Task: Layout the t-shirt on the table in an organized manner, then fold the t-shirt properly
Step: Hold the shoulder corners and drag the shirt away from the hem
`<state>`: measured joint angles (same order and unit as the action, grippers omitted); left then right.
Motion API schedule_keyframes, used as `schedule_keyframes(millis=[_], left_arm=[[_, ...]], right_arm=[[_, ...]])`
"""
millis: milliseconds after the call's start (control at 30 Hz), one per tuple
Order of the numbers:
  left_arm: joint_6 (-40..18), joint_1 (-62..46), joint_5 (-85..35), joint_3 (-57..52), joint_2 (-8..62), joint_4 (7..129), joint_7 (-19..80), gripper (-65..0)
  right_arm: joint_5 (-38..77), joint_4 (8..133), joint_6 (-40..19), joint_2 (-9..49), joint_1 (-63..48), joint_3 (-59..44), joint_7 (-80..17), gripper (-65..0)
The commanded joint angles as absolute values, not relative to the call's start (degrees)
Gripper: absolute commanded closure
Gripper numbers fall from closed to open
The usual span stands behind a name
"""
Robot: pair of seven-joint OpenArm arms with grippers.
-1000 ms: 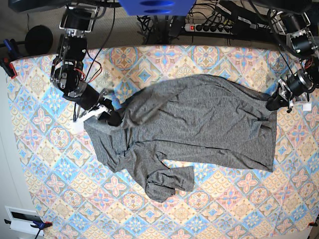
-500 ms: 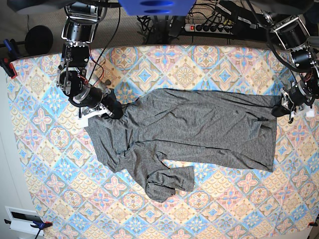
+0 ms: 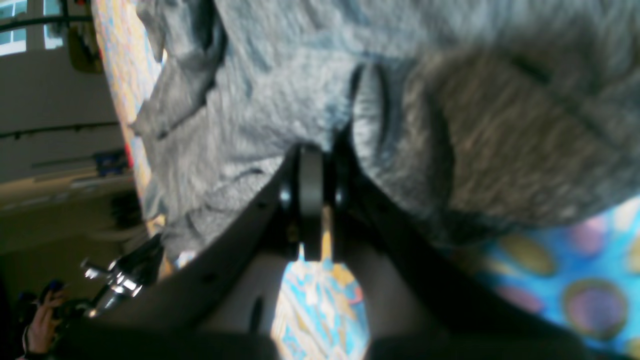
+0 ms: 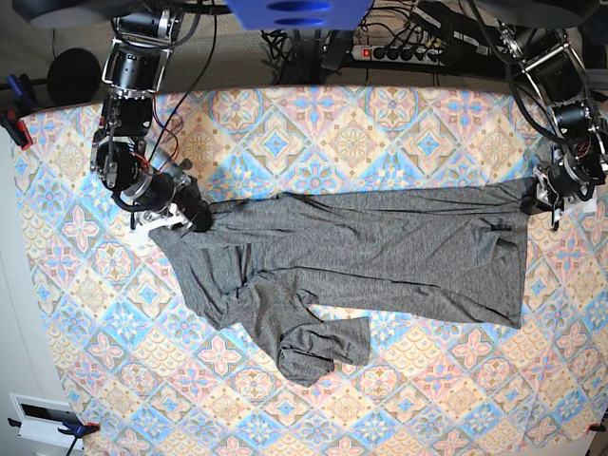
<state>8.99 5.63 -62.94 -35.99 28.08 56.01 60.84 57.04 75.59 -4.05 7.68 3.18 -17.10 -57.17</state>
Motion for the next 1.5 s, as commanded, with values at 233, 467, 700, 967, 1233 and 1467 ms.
schedule_keyframes(millis=[233, 467, 700, 967, 1233, 1467], left_arm=[[9.27, 6.46, -62.29, -36.09, 29.05, 56.57, 60.79, -14.1], [9.1, 6.11, -62.55, -36.09, 29.05, 56.57, 60.88, -24.9], [9.1, 6.02, -62.55, -36.09, 29.05, 56.57, 60.88, -25.2], [9.1, 4.97, -62.55, -36.09, 29.05, 56.57, 60.97, -25.4], [9.1, 4.79, -62.55, -36.09, 29.05, 56.57, 60.97, -25.4], [9.1, 4.7, -62.64, -36.09, 29.05, 56.57, 61.05, -25.4]], right_arm=[[57.8, 77.14, -4.44, 8.31, 3.82, -17.1, -56.66, -9.1], [58.07, 83.82, -4.44, 8.4, 3.56, -17.45, -56.84, -26.4], [58.15, 89.36, -4.44, 8.4, 1.89, -27.74, -57.1, -31.4], [58.15, 89.19, -4.44, 7.87, -2.95, -36.62, -56.84, -31.6], [57.89, 88.75, -4.44, 3.38, -3.56, -32.92, -56.66, -31.6], [57.36, 88.57, -4.44, 3.21, -3.3, -27.82, -52.53, -31.6]])
